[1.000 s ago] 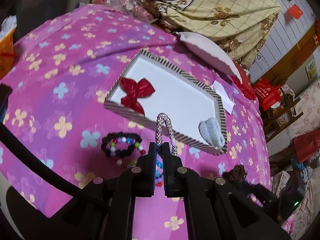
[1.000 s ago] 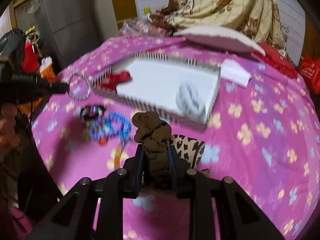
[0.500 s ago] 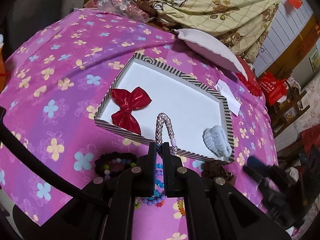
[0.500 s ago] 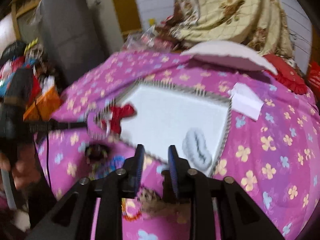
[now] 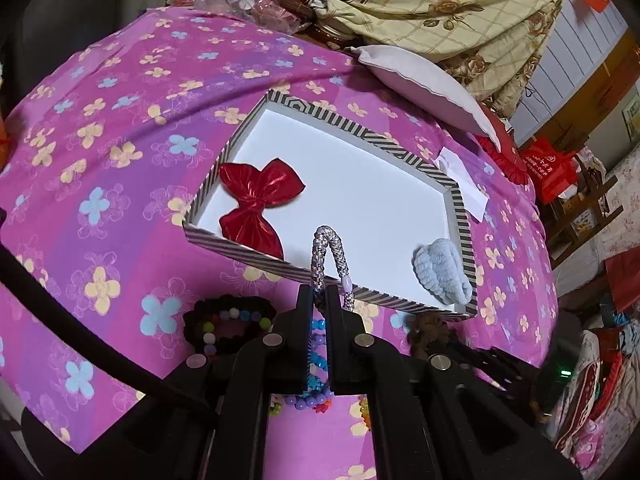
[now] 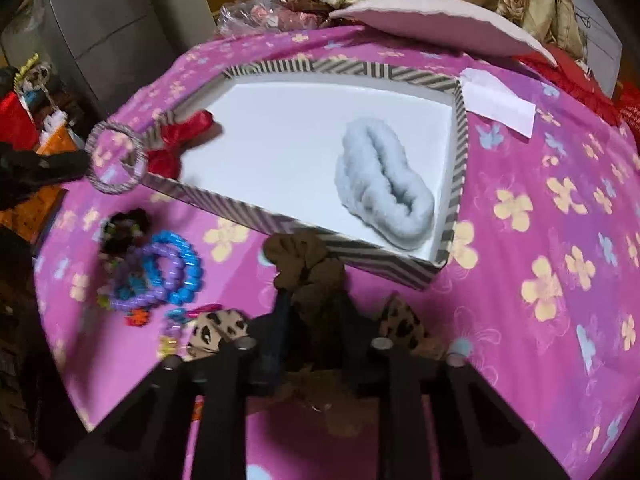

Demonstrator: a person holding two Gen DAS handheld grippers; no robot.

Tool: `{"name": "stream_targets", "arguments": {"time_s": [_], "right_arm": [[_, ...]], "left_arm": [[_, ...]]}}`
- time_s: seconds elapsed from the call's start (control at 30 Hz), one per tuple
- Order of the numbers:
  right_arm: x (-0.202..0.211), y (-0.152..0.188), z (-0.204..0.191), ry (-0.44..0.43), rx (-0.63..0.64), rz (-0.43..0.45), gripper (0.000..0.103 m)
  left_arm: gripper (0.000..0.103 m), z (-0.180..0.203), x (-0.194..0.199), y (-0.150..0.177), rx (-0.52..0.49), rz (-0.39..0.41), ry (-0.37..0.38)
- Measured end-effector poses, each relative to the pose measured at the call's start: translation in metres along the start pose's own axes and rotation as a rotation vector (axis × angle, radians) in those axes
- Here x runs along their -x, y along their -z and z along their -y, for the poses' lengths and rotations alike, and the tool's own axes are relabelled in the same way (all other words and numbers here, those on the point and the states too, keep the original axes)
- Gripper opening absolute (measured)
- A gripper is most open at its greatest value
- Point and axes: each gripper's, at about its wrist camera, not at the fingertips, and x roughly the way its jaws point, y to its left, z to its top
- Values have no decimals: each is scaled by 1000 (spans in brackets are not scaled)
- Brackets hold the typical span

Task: Organize jewelry
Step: 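Carry the silver bracelet into the tray with the left tool while the right tool carries the brown clip there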

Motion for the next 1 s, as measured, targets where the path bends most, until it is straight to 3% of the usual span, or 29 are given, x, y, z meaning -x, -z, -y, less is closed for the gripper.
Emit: {"name": "stream_targets", "arguments": {"time_s": [0.27,0.57,0.73,1.0], "right_arm": [[53,-46,-11,-50,14,139,13],[56,-103,6,-10,-44,225,13],[29,-134,32,-4,-127,214,13],[-41,-143,65,44,-200,80,13]], "left_arm": [[0,8,1,-13,-1,16,13],[0,15,-14,-29,1,5,4],[0,17,-34,-40,-6,-12,-21],[0,4,-72,-41,17,-82,-65]]}}
